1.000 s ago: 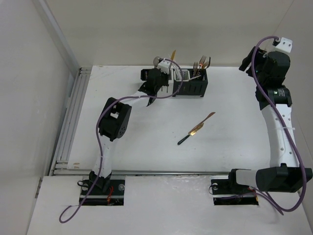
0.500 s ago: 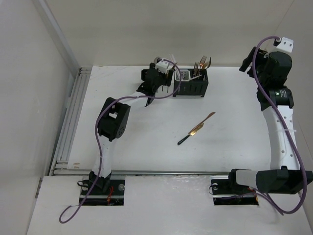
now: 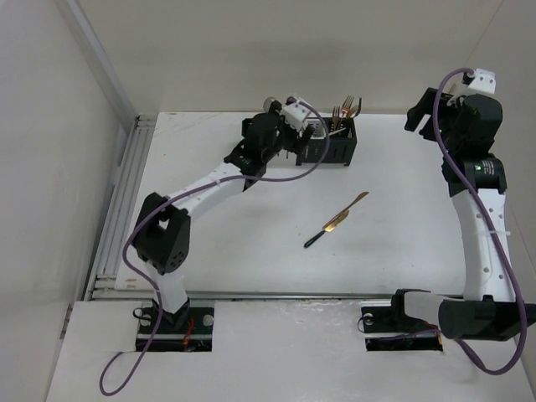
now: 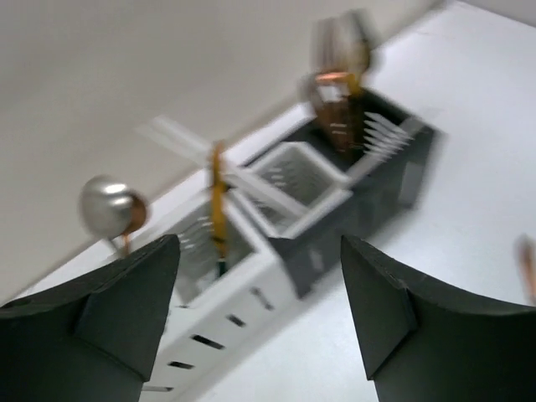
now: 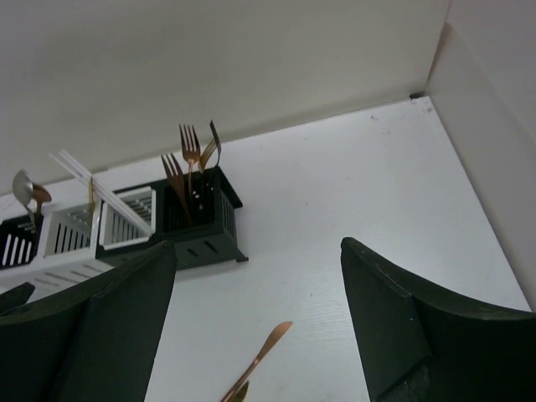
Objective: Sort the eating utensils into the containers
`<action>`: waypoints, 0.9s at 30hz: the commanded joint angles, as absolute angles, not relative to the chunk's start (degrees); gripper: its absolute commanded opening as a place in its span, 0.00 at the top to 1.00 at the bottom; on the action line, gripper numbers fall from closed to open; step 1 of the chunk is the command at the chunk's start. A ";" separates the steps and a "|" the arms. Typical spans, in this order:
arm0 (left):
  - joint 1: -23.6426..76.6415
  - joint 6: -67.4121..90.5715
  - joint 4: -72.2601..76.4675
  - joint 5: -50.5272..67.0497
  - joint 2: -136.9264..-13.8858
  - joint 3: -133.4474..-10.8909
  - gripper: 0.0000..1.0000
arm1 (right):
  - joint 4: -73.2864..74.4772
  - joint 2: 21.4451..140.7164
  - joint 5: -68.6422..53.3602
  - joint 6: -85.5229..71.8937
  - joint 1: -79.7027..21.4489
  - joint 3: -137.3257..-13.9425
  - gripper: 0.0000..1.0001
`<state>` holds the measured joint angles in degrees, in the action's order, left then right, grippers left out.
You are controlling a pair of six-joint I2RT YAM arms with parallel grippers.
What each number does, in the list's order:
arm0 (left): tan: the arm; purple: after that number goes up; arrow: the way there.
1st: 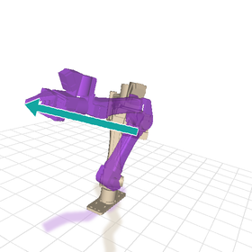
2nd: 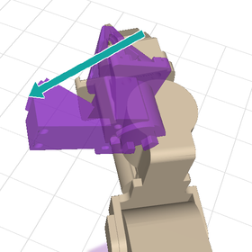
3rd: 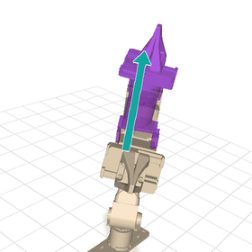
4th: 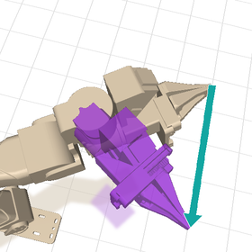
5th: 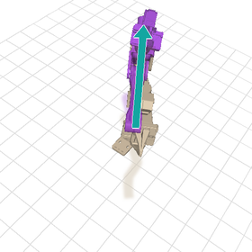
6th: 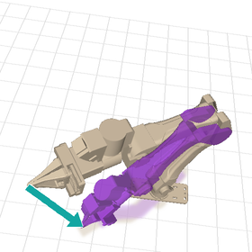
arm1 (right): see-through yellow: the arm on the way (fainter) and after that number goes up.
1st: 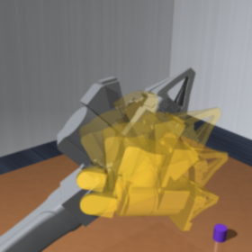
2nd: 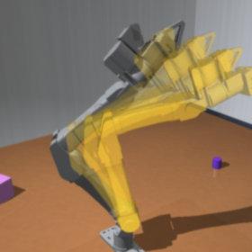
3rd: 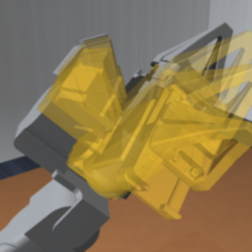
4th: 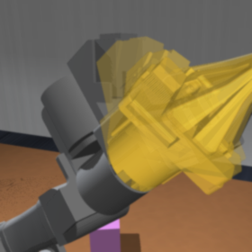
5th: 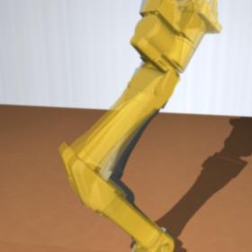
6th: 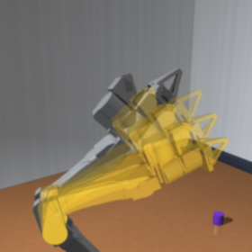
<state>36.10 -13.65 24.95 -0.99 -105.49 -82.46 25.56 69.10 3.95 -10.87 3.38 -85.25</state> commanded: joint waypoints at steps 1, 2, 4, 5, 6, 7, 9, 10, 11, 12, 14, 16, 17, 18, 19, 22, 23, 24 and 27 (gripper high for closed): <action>39.10 -18.53 7.56 17.95 -99.49 -82.88 0.27 | 30.75 69.26 -0.52 -9.76 3.69 -83.59 0.16; 39.81 -23.33 2.34 29.33 -99.49 -84.53 0.27 | 30.76 68.47 -0.53 -9.76 3.69 -82.54 0.16; 41.65 -26.27 -10.73 34.87 -103.59 -86.65 0.30 | 31.29 65.50 -1.05 -9.76 3.69 -78.76 0.16; 43.49 -26.28 -14.12 35.50 -105.36 -87.88 0.31 | 31.29 64.35 -1.05 -9.76 3.69 -77.71 0.16; 44.20 -26.28 -17.37 35.51 -107.29 -90.85 0.31 | 31.29 63.38 -1.05 -9.76 3.69 -76.30 0.16; 44.82 -26.28 -20.36 35.51 -109.23 -92.36 0.33 | 31.99 61.63 -1.05 -9.76 3.69 -76.29 0.16; 45.62 -26.80 -26.44 36.03 -113.37 -94.39 0.29 | 32.86 60.21 -0.53 -9.76 3.69 -74.98 0.16; 46.40 -26.81 -27.15 36.04 -113.38 -94.39 0.26 | 33.74 59.68 -0.53 -9.76 3.69 -74.97 0.16; 46.93 -26.81 -27.16 36.04 -113.38 -93.61 0.23 | 34.27 58.89 -0.53 -9.76 3.69 -74.97 0.16; 48.06 -27.33 -27.16 36.04 -113.38 -92.82 0.19 | 34.28 58.89 0.17 -9.23 3.69 -74.45 0.16; 49.56 -27.86 -27.16 34.46 -113.38 -91.58 0.11 | 35.68 57.49 0.97 -9.23 3.69 -73.92 0.16; 51.85 -28.39 -27.95 32.35 -113.91 -90.97 0.11 | 35.68 56.70 0.97 -9.23 3.69 -73.39 0.16; 52.64 -27.78 -27.95 30.34 -114.86 -90.36 0.13 | 36.21 56.69 0.97 -9.23 3.69 -73.39 0.16; 54.13 -26.56 -27.43 27.71 -116.27 -90.35 0.13 | 36.73 56.08 0.97 -9.23 3.69 -72.87 0.16; 54.14 -25.06 -26.90 23.94 -117.06 -90.35 0.14 | 36.74 55.55 0.97 -9.23 3.69 -72.86 0.16; 54.93 -22.16 -25.06 18.39 -119.52 -90.35 0.15 | 37.87 54.84 0.97 -9.23 3.69 -72.86 0.16; 54.93 -20.76 -24.35 17.06 -120.05 -90.87 0.15 | 37.88 54.84 1.49 -9.23 3.69 -72.86 0.16; 55.45 -20.74 -23.65 15.75 -120.58 -90.88 0.15 | 37.88 54.15 1.49 -9.23 3.69 -72.34 0.16; 55.46 -18.65 -23.03 10.73 -123.74 -93.50 0.21 | 38.40 54.14 1.49 -9.23 3.69 -72.33 0.16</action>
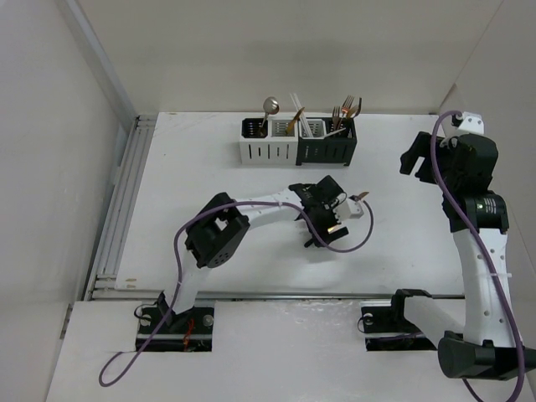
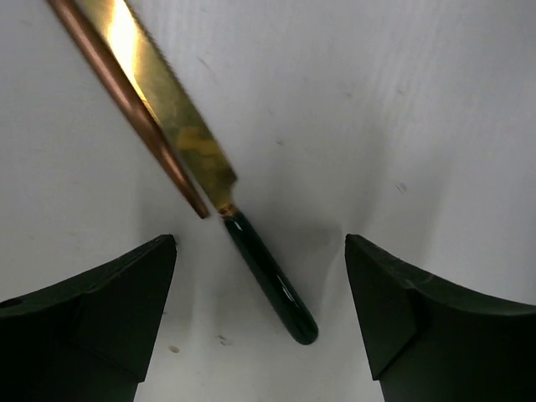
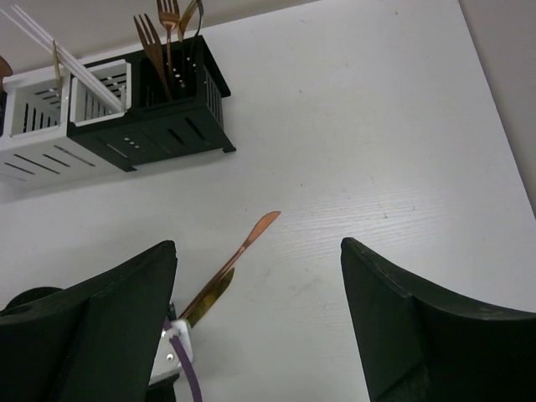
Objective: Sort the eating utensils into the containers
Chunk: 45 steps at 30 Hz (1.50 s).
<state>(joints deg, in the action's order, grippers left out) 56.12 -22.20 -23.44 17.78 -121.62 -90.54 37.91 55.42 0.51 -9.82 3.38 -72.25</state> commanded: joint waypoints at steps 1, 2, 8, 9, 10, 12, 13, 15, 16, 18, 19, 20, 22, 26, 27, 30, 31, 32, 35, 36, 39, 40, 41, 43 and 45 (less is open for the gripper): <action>55.46 -18.63 -24.25 9.85 -124.71 -94.47 0.23 | 38.41 54.14 1.49 -9.23 3.69 -72.94 0.16; 55.46 -18.11 -24.78 8.10 -126.28 -95.27 0.31 | 38.41 54.14 2.10 -9.23 3.69 -72.95 0.16; 55.46 -17.40 -26.89 9.83 -126.83 -94.48 0.64 | 38.94 54.14 4.57 -9.23 2.64 -74.53 0.16; 55.46 -18.19 -28.11 11.50 -126.04 -93.70 0.67 | 38.94 54.14 4.57 -8.71 2.64 -74.53 0.16; 55.46 -18.19 -28.65 12.30 -125.51 -92.21 0.68 | 38.94 54.14 5.18 -8.70 2.64 -75.05 0.16; 55.46 -18.90 -28.65 13.62 -123.33 -90.01 0.66 | 38.94 54.14 5.19 -8.70 2.64 -75.06 0.16; 56.07 -20.29 -28.65 14.15 -122.53 -88.78 0.64 | 38.94 54.14 5.19 -8.70 2.64 -75.06 0.16; 56.77 -21.44 -28.65 13.54 -121.90 -85.88 0.61 | 38.94 54.14 5.71 -8.70 2.64 -75.06 0.16; 56.78 -21.45 -28.65 12.93 -121.90 -85.35 0.61 | 38.94 54.14 5.71 -8.18 2.64 -75.06 0.16; 57.30 -22.06 -29.26 11.60 -122.77 -85.34 0.63 | 38.94 54.14 6.23 -8.17 2.64 -75.06 0.16; 57.30 -22.06 -30.14 10.82 -124.18 -86.12 0.64 | 38.94 54.14 6.24 -8.17 2.64 -75.06 0.16; 57.30 -22.06 -30.15 10.20 -124.80 -86.65 0.65 | 38.94 54.14 6.24 -8.17 2.64 -75.06 0.16; 57.30 -22.06 -30.15 10.20 -125.41 -87.27 0.65 | 38.94 54.14 6.24 -8.17 2.64 -75.58 0.16; 57.30 -22.59 -28.30 10.20 -126.99 -91.04 0.65 | 39.46 54.14 6.94 -8.17 2.64 -75.59 0.16; 57.30 -22.59 -28.30 9.67 -127.70 -92.10 0.65 | 39.46 54.14 6.94 -8.17 2.64 -75.59 0.16; 57.30 -22.59 -29.08 8.27 -130.33 -94.48 0.82 | 39.46 54.14 7.47 -8.17 2.64 -75.59 0.16; 57.30 -22.59 -29.09 8.26 -130.34 -94.48 1.00 | 39.46 54.14 7.47 -8.17 2.64 -75.59 0.16; 57.30 -22.59 -29.09 8.26 -130.34 -93.96 1.00 | 39.46 53.62 8.08 -7.65 2.64 -75.59 0.16; 57.30 -23.12 -28.56 8.96 -128.33 -90.72 1.00 | 39.46 53.61 8.70 -7.65 2.64 -75.59 0.16; 57.30 -23.12 -28.56 8.96 -127.19 -89.83 1.00 | 39.46 53.61 8.70 -7.65 2.64 -75.59 0.16; 57.30 -23.82 -28.04 12.03 -121.04 -86.76 1.00 | 39.46 53.61 8.70 -7.65 2.64 -75.59 0.16; 57.30 -24.34 -28.04 12.82 -117.37 -86.75 1.00 | 39.46 53.61 8.70 -7.65 2.64 -75.59 0.16; 56.78 -24.35 -27.43 15.01 -115.77 -86.23 1.00 | 39.46 53.61 8.18 -7.65 2.64 -75.59 0.16; 55.99 -24.35 -26.90 17.91 -111.82 -87.71 1.00 | 38.94 53.61 8.17 -7.65 2.64 -75.59 0.16; 54.24 -23.65 -25.14 21.51 -110.13 -91.03 1.00 | 38.94 53.61 8.17 -7.65 2.64 -75.06 0.16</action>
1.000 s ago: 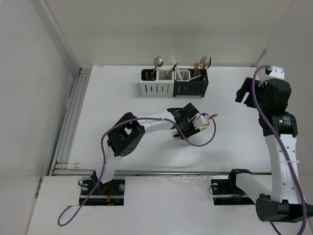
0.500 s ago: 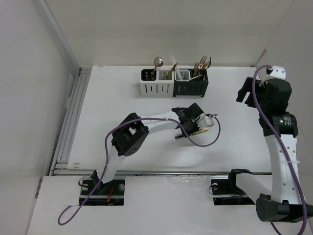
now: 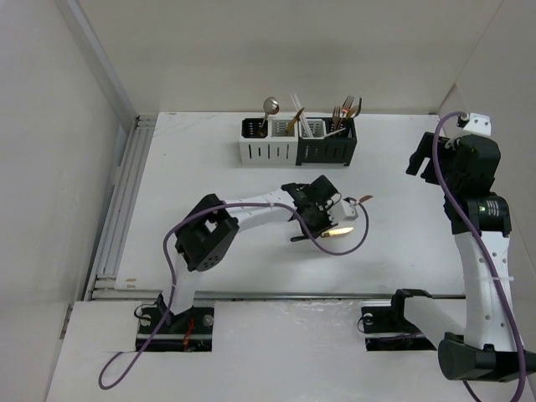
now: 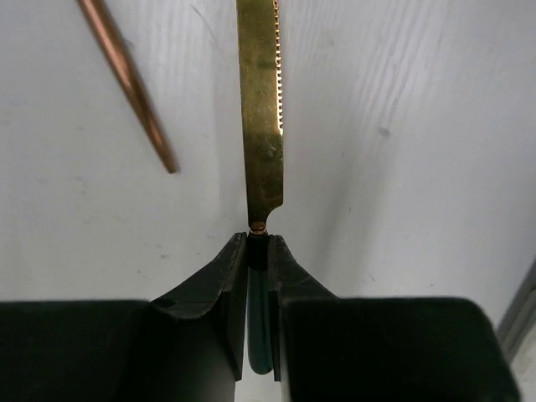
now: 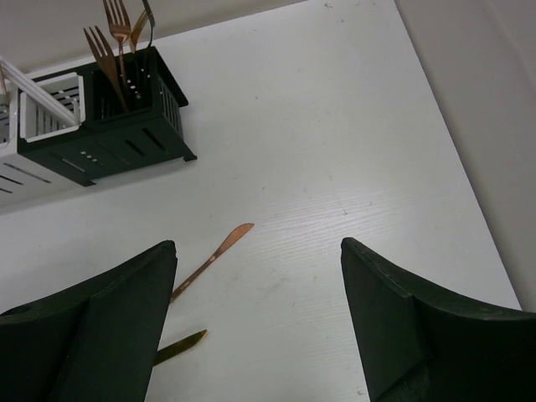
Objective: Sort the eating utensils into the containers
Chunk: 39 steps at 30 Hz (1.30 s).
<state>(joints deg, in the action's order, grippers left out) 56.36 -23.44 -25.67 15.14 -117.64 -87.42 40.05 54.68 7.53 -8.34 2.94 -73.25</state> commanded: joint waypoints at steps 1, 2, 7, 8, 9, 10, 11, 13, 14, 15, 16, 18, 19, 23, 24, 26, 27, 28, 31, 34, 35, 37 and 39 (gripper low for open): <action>53.62 -22.42 -24.18 22.14 -109.60 -92.45 1.00 | 38.94 53.61 8.17 -7.65 2.64 -75.06 0.16; 52.05 -19.63 -22.52 22.93 -108.99 -93.94 1.00 | 38.33 53.61 8.17 -7.65 2.64 -75.06 0.16; 45.10 -4.16 -10.92 25.41 -107.06 -100.36 1.00 | 36.75 52.48 9.40 -9.13 2.64 -75.06 0.16; 43.87 -1.78 -8.38 24.62 -107.05 -101.07 1.00 | 35.69 52.47 9.40 -9.92 2.64 -74.45 0.16; 42.81 -0.02 -4.52 23.57 -107.05 -102.21 1.00 | 34.99 52.47 9.40 -11.06 2.64 -74.44 0.16; 41.15 0.78 -3.00 20.94 -107.83 -103.61 1.00 | 34.11 52.47 8.71 -11.07 2.64 -74.44 0.16; 40.44 0.79 -1.51 19.35 -108.62 -106.58 1.00 | 32.19 52.47 8.18 -12.03 2.64 -73.66 0.16; 38.16 -0.61 3.58 15.66 -111.26 -108.97 1.00 | 30.85 53.96 8.17 -13.10 2.64 -72.86 0.16; 37.27 -0.62 5.34 12.34 -112.31 -110.90 1.00 | 30.85 54.57 8.87 -13.79 2.64 -72.86 0.16; 36.31 -0.62 7.01 11.70 -113.37 -112.05 1.00 | 30.24 55.19 8.88 -13.80 2.64 -72.86 0.18; 34.56 -0.62 9.55 11.69 -115.82 -113.10 1.00 | 29.54 56.33 9.57 -14.32 2.64 -72.86 0.18; 33.14 -1.14 11.69 12.22 -117.95 -115.66 1.00 | 28.83 56.87 10.98 -14.33 2.64 -72.86 0.18; 32.44 -1.14 14.04 12.22 -118.91 -115.66 1.00 | 28.31 57.82 11.51 -14.33 2.64 -73.38 0.18; 29.36 -0.09 18.26 12.74 -122.95 -115.66 1.00 | 28.30 61.25 12.83 -14.33 2.64 -75.67 0.18; 29.36 -0.09 19.41 12.74 -122.96 -114.71 1.00 | 28.30 61.87 13.44 -14.33 2.64 -76.28 0.18; 28.74 -0.09 21.87 12.74 -123.49 -112.24 1.00 | 28.30 63.71 14.06 -13.80 2.64 -77.95 0.18; 28.22 -0.61 23.19 12.74 -124.10 -111.71 1.00 | 28.30 64.33 14.06 -13.28 2.64 -78.57 0.18; 28.21 -0.62 23.20 12.74 -124.80 -111.10 1.00 | 28.30 64.94 14.06 -13.27 2.64 -79.71 0.18; 27.69 -0.62 24.61 12.74 -125.51 -110.39 1.00 | 28.30 67.23 14.58 -12.74 2.64 -81.56 0.18; 27.69 -0.62 27.84 12.74 -125.51 -106.97 1.00 | 28.30 68.03 14.59 -11.69 2.64 -82.88 0.18; 27.69 -1.75 28.99 12.74 -125.51 -104.44 1.00 | 28.30 68.55 14.59 -11.69 2.64 -82.88 0.18; 27.69 -2.54 32.58 12.74 -125.51 -102.14 1.00 | 27.77 68.55 14.59 -11.17 2.64 -83.41 0.18; 27.69 -4.64 35.06 11.34 -125.51 -99.59 1.00 | 27.77 68.55 14.59 -11.16 2.64 -83.41 0.18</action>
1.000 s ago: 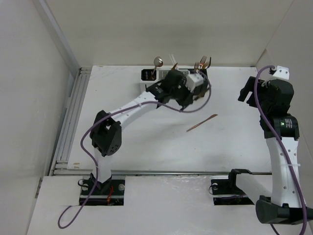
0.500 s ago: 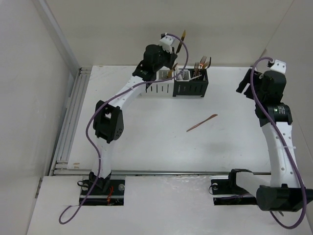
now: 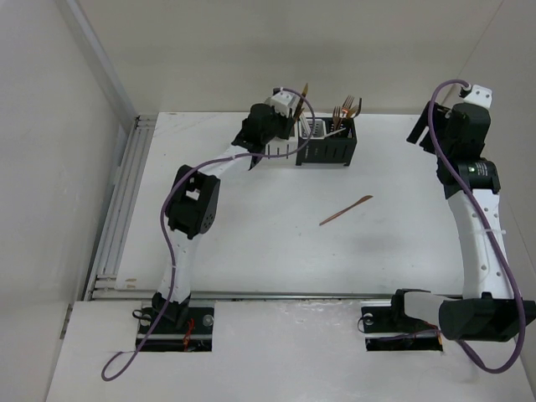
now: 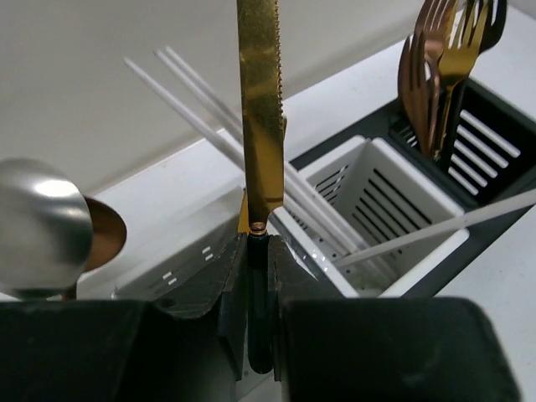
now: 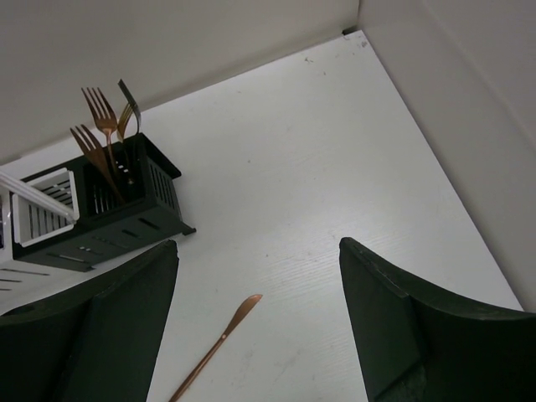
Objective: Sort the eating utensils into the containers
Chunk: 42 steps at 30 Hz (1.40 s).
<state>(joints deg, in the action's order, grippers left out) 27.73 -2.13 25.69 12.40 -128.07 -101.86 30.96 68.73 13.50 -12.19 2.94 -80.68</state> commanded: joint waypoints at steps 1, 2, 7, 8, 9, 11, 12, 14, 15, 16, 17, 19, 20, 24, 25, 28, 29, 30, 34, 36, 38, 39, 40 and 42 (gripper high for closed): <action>27.69 -5.53 37.24 11.34 -125.51 -98.97 1.00 | 27.77 68.55 14.59 -11.16 2.64 -83.41 0.18; 27.69 -6.41 38.48 10.55 -125.51 -98.27 1.00 | 27.77 68.55 14.59 -10.64 2.64 -83.41 0.18; 27.69 -11.07 40.96 8.61 -126.04 -94.58 0.94 | 27.77 68.55 14.06 -10.63 2.64 -83.94 0.18; 27.69 -11.07 40.96 8.61 -124.73 -93.87 0.82 | 27.77 69.08 14.06 -10.63 2.64 -83.94 0.18; 27.69 -11.60 40.96 8.61 -123.93 -93.00 0.68 | 27.77 69.08 13.54 -10.63 2.64 -84.46 0.18; 27.69 -11.60 40.96 8.61 -122.26 -90.97 0.41 | 27.77 69.08 13.54 -10.63 2.64 -84.46 0.18; 27.69 -11.60 40.96 8.61 -120.69 -90.97 0.37 | 27.77 69.08 12.84 -10.63 2.64 -84.46 0.18; 27.69 -11.60 39.64 8.00 -119.19 -90.97 0.33 | 27.25 69.08 10.99 -10.11 2.64 -83.94 0.17; 27.69 -11.60 39.12 7.48 -118.48 -91.84 0.32 | 27.25 69.60 10.38 -10.11 2.64 -83.94 0.17; 27.69 -11.60 38.07 6.95 -116.91 -92.37 0.32 | 27.25 69.61 9.85 -10.11 2.64 -83.94 0.17; 27.69 -12.12 37.45 6.94 -116.02 -92.37 0.32 | 27.25 69.61 8.63 -10.11 2.64 -83.94 0.17; 28.21 -12.65 35.61 6.94 -112.87 -92.37 0.31 | 26.72 70.14 7.30 -10.11 2.64 -83.33 0.17; 28.21 -13.18 35.07 6.94 -111.55 -91.50 0.31 | 26.72 70.14 6.77 -10.11 2.64 -83.32 0.15; 31.90 -17.22 32.36 11.49 -103.90 -85.63 0.25 | 27.59 69.00 5.54 -10.11 2.64 -82.79 0.13; 32.69 -18.71 30.43 14.30 -102.76 -84.82 0.22 | 28.82 68.99 5.54 -10.11 2.64 -82.79 0.11; 36.64 -20.91 13.94 26.51 -102.56 -87.60 0.16 | 31.98 68.47 3.26 -10.11 2.64 -82.27 0.04; 37.69 -21.44 3.97 29.07 -103.70 -89.28 0.16 | 32.78 67.77 2.56 -10.11 2.64 -82.27 0.01; 39.62 -22.14 -1.27 33.96 -107.02 -91.21 0.16 | 33.74 67.15 2.03 -10.11 2.64 -82.27 0.01; 45.16 -26.53 -21.33 36.22 -117.58 -102.63 0.13 | 38.84 64.79 3.33 -10.63 3.78 -84.81 0.00; 46.93 -27.33 -25.73 35.43 -122.14 -107.48 0.13 | 41.91 63.99 5.26 -10.63 4.31 -87.27 0.00; 49.12 -27.33 -25.75 32.97 -124.09 -109.32 0.13 | 43.85 63.37 8.33 -10.63 4.31 -89.46 0.00; 49.83 -27.33 -25.75 31.91 -125.06 -110.03 0.13 | 45.16 61.98 9.13 -10.63 4.31 -89.47 0.00; 50.44 -27.33 -25.75 30.60 -127.24 -110.91 0.13 | 45.70 61.35 9.84 -10.63 4.31 -90.08 0.00; 51.77 -25.94 -26.45 26.82 -129.54 -113.90 0.13 | 46.23 60.04 10.89 -10.63 4.31 -90.09 0.00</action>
<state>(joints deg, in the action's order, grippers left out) 51.09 -25.47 -21.04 29.65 -130.52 -108.03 43.59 63.05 7.35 -10.50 3.81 -87.20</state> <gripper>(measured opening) 0.872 0.998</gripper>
